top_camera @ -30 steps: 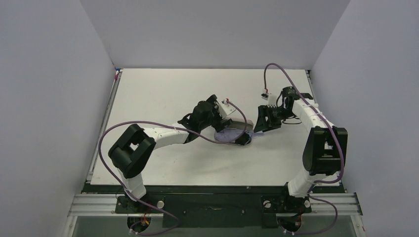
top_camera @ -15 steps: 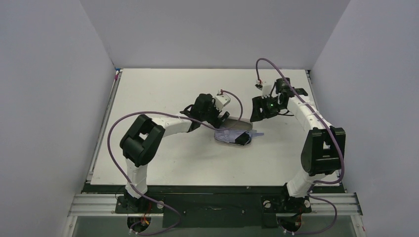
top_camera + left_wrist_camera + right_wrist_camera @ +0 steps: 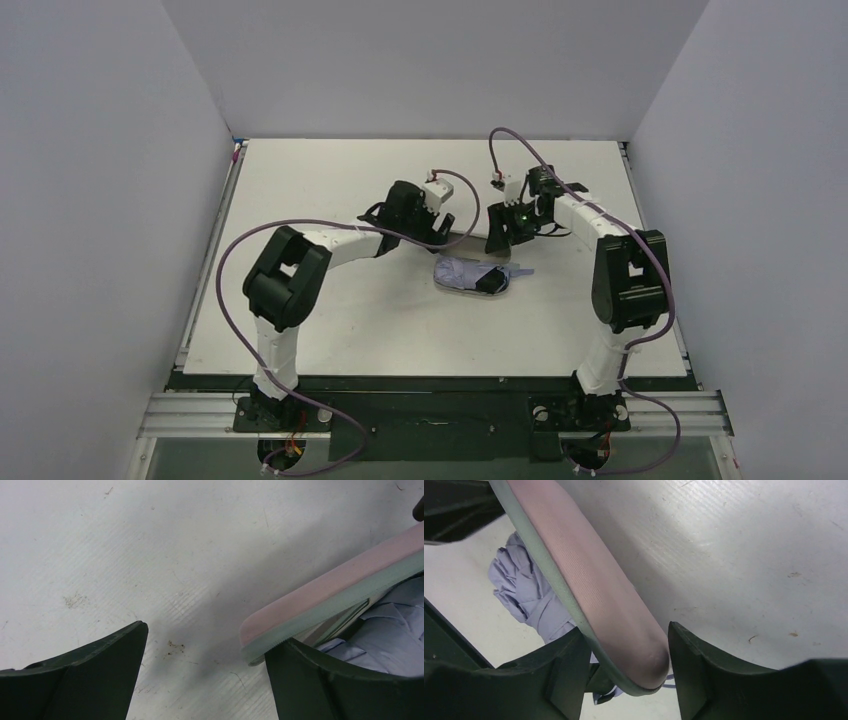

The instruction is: Open the umbrella

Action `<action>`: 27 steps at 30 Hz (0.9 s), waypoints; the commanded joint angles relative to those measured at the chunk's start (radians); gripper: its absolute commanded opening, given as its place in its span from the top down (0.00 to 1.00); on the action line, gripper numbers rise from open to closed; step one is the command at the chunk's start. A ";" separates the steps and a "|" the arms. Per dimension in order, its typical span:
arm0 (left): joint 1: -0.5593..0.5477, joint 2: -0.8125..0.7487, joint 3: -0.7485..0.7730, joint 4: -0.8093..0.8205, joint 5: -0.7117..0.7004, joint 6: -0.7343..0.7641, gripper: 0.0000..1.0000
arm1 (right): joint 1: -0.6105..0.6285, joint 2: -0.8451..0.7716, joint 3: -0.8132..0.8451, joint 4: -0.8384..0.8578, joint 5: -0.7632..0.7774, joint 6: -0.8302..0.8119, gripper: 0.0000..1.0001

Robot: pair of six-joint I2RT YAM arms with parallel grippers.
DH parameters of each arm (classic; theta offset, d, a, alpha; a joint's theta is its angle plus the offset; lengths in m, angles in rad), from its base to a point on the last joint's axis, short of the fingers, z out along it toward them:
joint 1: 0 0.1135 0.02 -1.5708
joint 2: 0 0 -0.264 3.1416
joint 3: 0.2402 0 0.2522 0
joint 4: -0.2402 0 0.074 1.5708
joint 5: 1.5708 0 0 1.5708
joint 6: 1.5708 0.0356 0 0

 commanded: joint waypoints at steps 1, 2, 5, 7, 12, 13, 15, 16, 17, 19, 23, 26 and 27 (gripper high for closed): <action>0.024 0.001 0.038 -0.002 0.020 -0.032 0.17 | 0.002 0.013 0.028 0.042 -0.029 -0.012 0.55; 0.032 -0.018 0.019 0.003 0.025 -0.032 0.18 | 0.002 0.020 0.027 0.040 -0.023 -0.020 0.64; 0.051 -0.088 -0.046 0.081 0.019 0.000 0.16 | 0.002 0.028 0.028 0.035 -0.018 -0.031 0.80; 0.069 -0.150 -0.090 0.135 0.013 0.045 0.14 | 0.004 0.034 0.036 0.023 -0.018 -0.038 0.88; 0.076 -0.273 -0.089 0.021 0.233 0.222 0.09 | 0.004 0.035 0.041 0.003 -0.025 -0.060 0.99; 0.066 -0.285 -0.085 -0.011 0.291 0.293 0.07 | 0.005 0.033 0.037 0.004 -0.027 -0.061 0.99; 0.017 -0.285 -0.073 -0.111 0.319 0.406 0.05 | 0.007 0.026 0.034 0.001 -0.033 -0.064 1.00; -0.014 -0.282 -0.068 -0.179 0.331 0.489 0.05 | 0.008 0.021 0.031 0.002 -0.035 -0.068 1.00; -0.030 -0.273 -0.068 -0.202 0.358 0.530 0.05 | 0.010 0.019 0.029 0.002 -0.038 -0.070 1.00; -0.078 -0.255 -0.070 -0.230 0.363 0.624 0.05 | 0.016 0.011 0.027 0.000 -0.039 -0.075 1.00; -0.107 -0.168 0.041 -0.314 0.380 0.701 0.03 | 0.020 0.002 0.028 -0.011 -0.043 -0.083 1.00; -0.107 -0.091 0.167 -0.524 0.445 0.802 0.05 | 0.024 0.000 0.027 -0.019 -0.043 -0.092 1.00; -0.111 -0.059 0.209 -0.559 0.453 0.824 0.06 | 0.024 0.002 0.027 -0.022 -0.042 -0.096 1.00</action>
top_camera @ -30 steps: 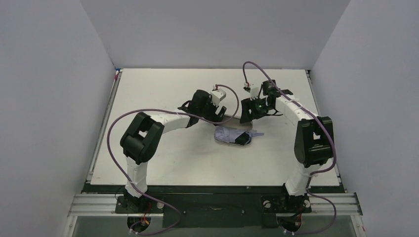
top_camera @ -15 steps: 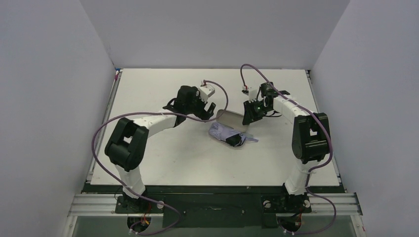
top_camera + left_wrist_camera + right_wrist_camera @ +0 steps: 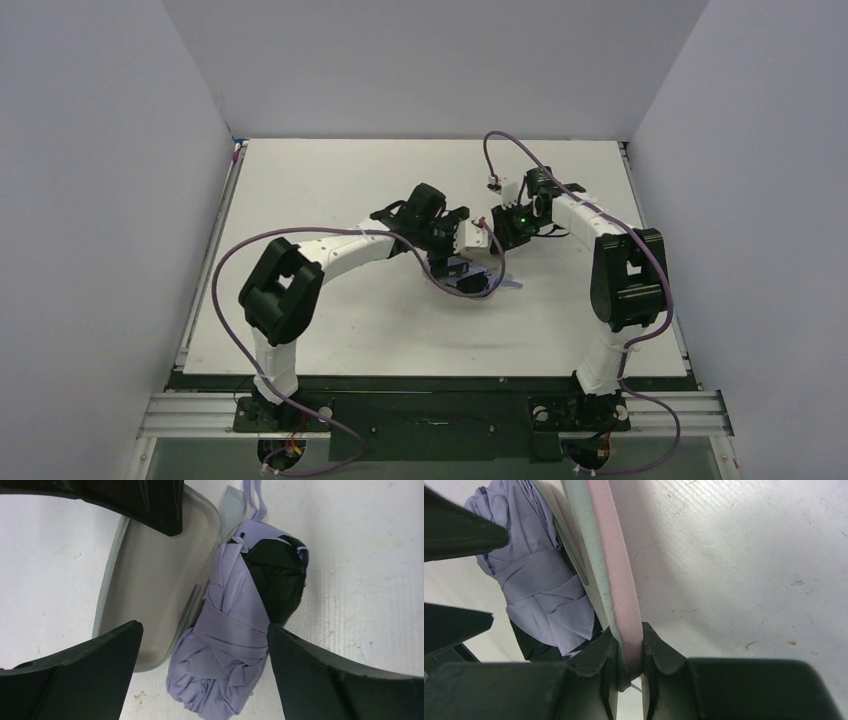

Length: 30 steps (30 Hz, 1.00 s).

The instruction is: Open the umbrella

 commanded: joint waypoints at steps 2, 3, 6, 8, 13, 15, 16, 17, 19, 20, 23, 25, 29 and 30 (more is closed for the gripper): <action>0.007 0.099 0.178 -0.270 0.103 0.210 0.07 | 0.014 -0.028 0.026 -0.014 -0.039 -0.028 1.00; 0.004 0.105 0.178 -0.270 0.103 0.222 0.08 | 0.016 -0.027 0.028 -0.014 -0.038 -0.027 1.00; -0.011 0.126 0.165 -0.271 0.096 0.246 0.09 | 0.017 -0.024 0.032 -0.014 -0.038 -0.026 1.00; -0.019 0.136 0.163 -0.299 0.095 0.274 0.09 | 0.019 -0.024 0.034 -0.015 -0.037 -0.026 1.00; -0.024 0.177 0.172 -0.321 0.086 0.293 0.13 | 0.020 -0.025 0.036 -0.019 -0.036 -0.032 1.00; -0.023 0.203 0.193 -0.337 0.081 0.293 0.18 | 0.020 -0.026 0.036 -0.021 -0.035 -0.035 1.00; -0.022 0.211 0.202 -0.354 0.079 0.293 0.22 | 0.020 -0.027 0.036 -0.021 -0.034 -0.036 1.00; -0.020 0.226 0.221 -0.363 0.078 0.294 0.24 | 0.021 -0.027 0.036 -0.023 -0.033 -0.037 1.00; -0.018 0.241 0.236 -0.378 0.079 0.291 0.32 | 0.020 -0.029 0.034 -0.026 -0.032 -0.039 1.00; -0.016 0.243 0.239 -0.376 0.081 0.287 0.39 | 0.020 -0.030 0.033 -0.026 -0.031 -0.042 1.00; -0.012 0.238 0.241 -0.363 0.091 0.273 0.50 | 0.019 -0.033 0.031 -0.026 -0.026 -0.048 1.00; -0.012 0.235 0.243 -0.356 0.094 0.267 0.59 | 0.020 -0.035 0.030 -0.027 -0.021 -0.049 1.00; -0.011 0.204 0.231 -0.314 0.089 0.237 0.73 | 0.022 -0.039 0.026 -0.027 -0.005 -0.057 1.00; -0.011 0.193 0.210 -0.298 0.086 0.219 0.75 | 0.022 -0.041 0.025 -0.027 0.003 -0.059 1.00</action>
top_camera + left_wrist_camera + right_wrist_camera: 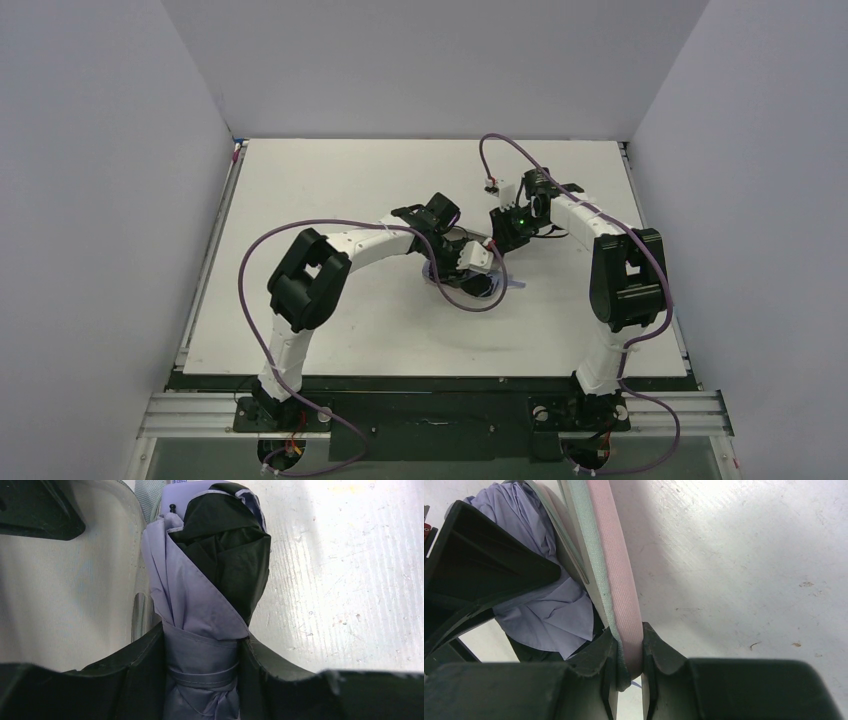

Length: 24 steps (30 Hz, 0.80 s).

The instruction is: Open the umbrella

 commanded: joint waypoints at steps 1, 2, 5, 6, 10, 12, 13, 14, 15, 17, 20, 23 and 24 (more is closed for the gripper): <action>0.008 -0.057 -0.013 0.074 0.010 -0.051 0.79 | 0.010 -0.044 0.022 -0.003 0.005 -0.024 1.00; 0.009 -0.069 -0.039 0.094 0.007 -0.067 0.82 | 0.010 -0.045 0.020 -0.003 0.011 -0.025 1.00; 0.009 -0.125 -0.089 0.171 0.000 -0.106 0.82 | 0.010 -0.054 0.010 -0.001 0.023 -0.034 1.00; 0.007 -0.131 -0.100 0.176 -0.007 -0.109 0.77 | 0.010 -0.055 0.009 0.000 0.025 -0.036 1.00; 0.004 -0.112 -0.080 0.141 -0.019 -0.129 0.51 | 0.010 -0.059 0.001 -0.002 0.023 -0.038 1.00; 0.006 -0.095 -0.059 0.119 -0.017 -0.147 0.50 | 0.012 -0.059 -0.001 -0.004 0.020 -0.040 1.00; 0.008 -0.091 -0.053 0.122 -0.008 -0.177 0.50 | 0.012 -0.060 -0.003 -0.005 0.020 -0.041 1.00; 0.011 -0.084 -0.044 0.124 0.000 -0.190 0.50 | 0.012 -0.062 -0.005 -0.005 0.020 -0.044 1.00; 0.013 -0.081 -0.040 0.122 0.008 -0.202 0.48 | 0.013 -0.063 -0.008 -0.004 0.022 -0.045 1.00; 0.013 -0.075 -0.035 0.122 0.011 -0.208 0.44 | 0.012 -0.064 -0.013 -0.004 0.021 -0.047 1.00; 0.013 -0.072 -0.038 0.122 0.014 -0.206 0.38 | 0.014 -0.064 -0.016 -0.005 0.021 -0.050 1.00; 0.015 -0.067 -0.034 0.115 0.025 -0.209 0.35 | 0.013 -0.062 -0.015 -0.004 0.019 -0.051 1.00; 0.015 -0.064 -0.032 0.112 0.026 -0.210 0.34 | 0.014 -0.062 -0.014 -0.005 0.020 -0.051 1.00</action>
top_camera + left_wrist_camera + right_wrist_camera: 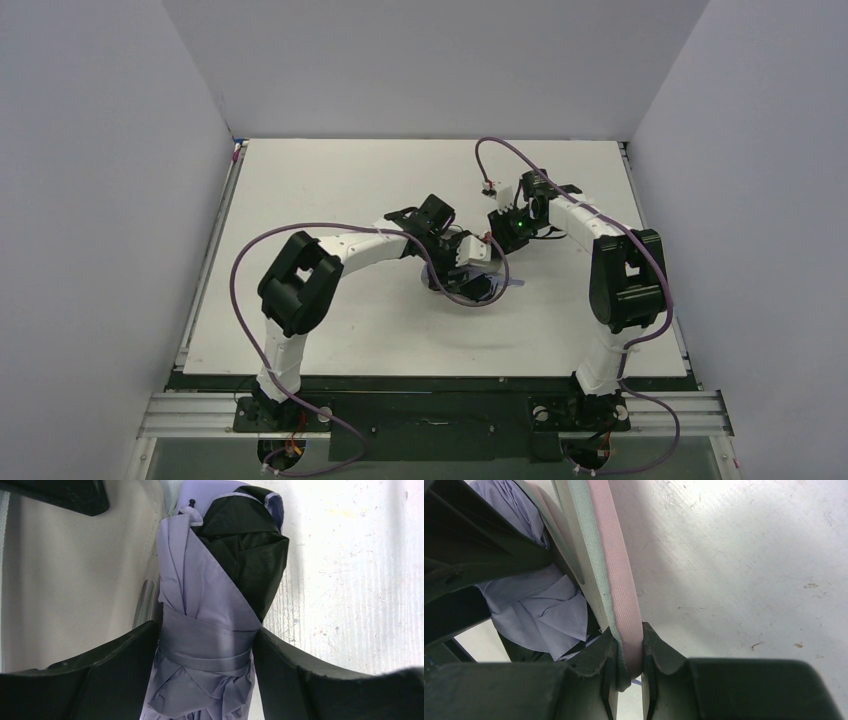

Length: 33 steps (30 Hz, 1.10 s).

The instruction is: Open the umbrella

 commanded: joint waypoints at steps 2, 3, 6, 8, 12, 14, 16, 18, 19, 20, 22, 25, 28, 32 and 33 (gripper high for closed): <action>0.014 0.009 0.066 0.007 0.046 -0.033 0.33 | 0.007 -0.052 -0.003 -0.003 0.001 -0.021 1.00; 0.016 0.014 0.074 0.005 0.049 -0.040 0.33 | 0.007 -0.052 -0.003 -0.002 0.001 -0.021 1.00; 0.019 0.027 0.086 -0.002 0.052 -0.040 0.46 | 0.007 -0.053 -0.002 -0.003 0.001 -0.021 1.00; 0.021 0.032 0.083 0.005 0.036 -0.025 0.55 | 0.008 -0.054 -0.003 -0.002 0.004 -0.020 1.00; -0.003 0.002 -0.001 0.079 -0.062 0.070 0.47 | 0.004 -0.054 -0.005 -0.004 0.012 -0.018 1.00; -0.028 -0.017 -0.067 0.122 -0.131 0.124 0.48 | 0.000 -0.052 -0.001 -0.007 0.015 -0.011 1.00; -0.046 -0.028 -0.115 0.137 -0.152 0.157 0.57 | -0.003 -0.052 0.001 -0.007 0.017 -0.006 1.00; -0.047 -0.039 -0.127 0.147 -0.154 0.155 0.69 | -0.006 -0.054 0.002 -0.007 0.022 -0.002 1.00; -0.047 -0.051 -0.128 0.155 -0.152 0.151 0.78 | -0.011 -0.056 0.001 -0.007 0.025 0.001 1.00; -0.047 -0.058 -0.131 0.163 -0.150 0.137 0.82 | -0.015 -0.058 0.001 -0.006 0.032 0.003 1.00; -0.042 -0.087 -0.137 0.207 -0.148 0.093 0.97 | -0.029 -0.059 -0.001 -0.005 0.040 0.014 1.00; -0.024 -0.152 -0.149 0.333 -0.142 -0.019 1.00 | -0.069 -0.058 -0.003 0.003 0.064 0.045 1.00; 0.011 -0.198 -0.162 0.453 -0.149 -0.175 1.00 | -0.112 -0.065 -0.012 0.026 0.095 0.082 1.00; 0.053 -0.244 -0.130 0.558 -0.162 -0.341 1.00 | -0.181 -0.074 -0.026 0.054 0.124 0.127 1.00; 0.058 -0.248 -0.122 0.576 -0.164 -0.382 1.00 | -0.197 -0.074 -0.028 0.057 0.128 0.131 1.00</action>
